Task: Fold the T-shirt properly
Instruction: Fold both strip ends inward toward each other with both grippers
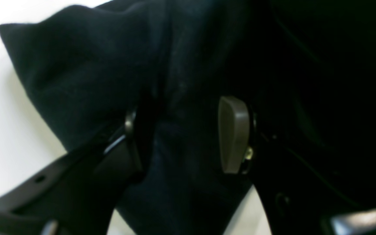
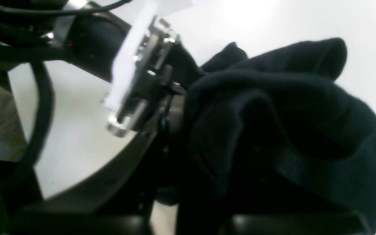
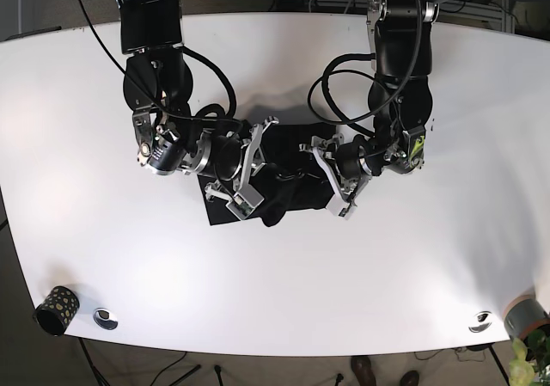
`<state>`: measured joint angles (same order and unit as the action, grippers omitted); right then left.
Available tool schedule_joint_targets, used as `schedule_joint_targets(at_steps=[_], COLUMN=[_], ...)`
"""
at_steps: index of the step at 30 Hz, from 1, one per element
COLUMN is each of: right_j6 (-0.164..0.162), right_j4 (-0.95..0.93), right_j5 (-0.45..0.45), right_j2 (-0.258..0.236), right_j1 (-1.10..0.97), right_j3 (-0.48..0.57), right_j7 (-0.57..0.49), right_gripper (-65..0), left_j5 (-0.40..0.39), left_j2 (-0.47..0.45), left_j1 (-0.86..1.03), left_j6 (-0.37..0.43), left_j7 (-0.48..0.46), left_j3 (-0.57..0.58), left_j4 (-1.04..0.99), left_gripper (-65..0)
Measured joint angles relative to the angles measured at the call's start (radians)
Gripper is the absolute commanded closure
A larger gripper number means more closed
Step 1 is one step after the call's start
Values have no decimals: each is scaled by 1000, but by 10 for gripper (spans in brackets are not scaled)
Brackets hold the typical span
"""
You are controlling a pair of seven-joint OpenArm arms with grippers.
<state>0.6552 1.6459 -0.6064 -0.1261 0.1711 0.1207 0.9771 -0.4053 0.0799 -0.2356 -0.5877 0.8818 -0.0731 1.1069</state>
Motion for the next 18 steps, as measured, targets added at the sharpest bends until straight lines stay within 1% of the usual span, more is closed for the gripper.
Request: schedule_joint_targets(at_steps=[1, 4, 6, 8, 13, 16, 18], right_j6=[0, -1, -1, 0, -1, 0, 5], right_j4=[-11, -46, -60, -66, -57, -20, -2], right_j5=[0, 4, 2, 1, 0, -5, -18], right_j2=[-1, -2, -2, -1, -2, -6, -25], right_j1=[9, 31, 34, 34, 42, 42, 42], right_j3=[-1, -3, -2, 0, 25, 25, 25], right_j7=[-2, -5, -7, -6, -3, -7, -10], right_gripper=[-239, -415, -458, -474, -474, -474, -474], left_j5=[0, 0, -17, -43, -113, -120, -107], left_j2=[0, 0, 0, -1, -3, -4, -6], left_j1=[0, 0, 1, 3, 3, 7, 20], left_j6=[0, 0, 0, 0, 0, 1, 4], left_j7=[0, 3, 5, 11, 15, 31, 69], left_j3=[0, 0, 0, 0, -1, 0, 3], left_j4=[0, 1, 1, 0, -3, 23, 73], left_gripper=[-293, -293, -293, -293, -293, -293, -293])
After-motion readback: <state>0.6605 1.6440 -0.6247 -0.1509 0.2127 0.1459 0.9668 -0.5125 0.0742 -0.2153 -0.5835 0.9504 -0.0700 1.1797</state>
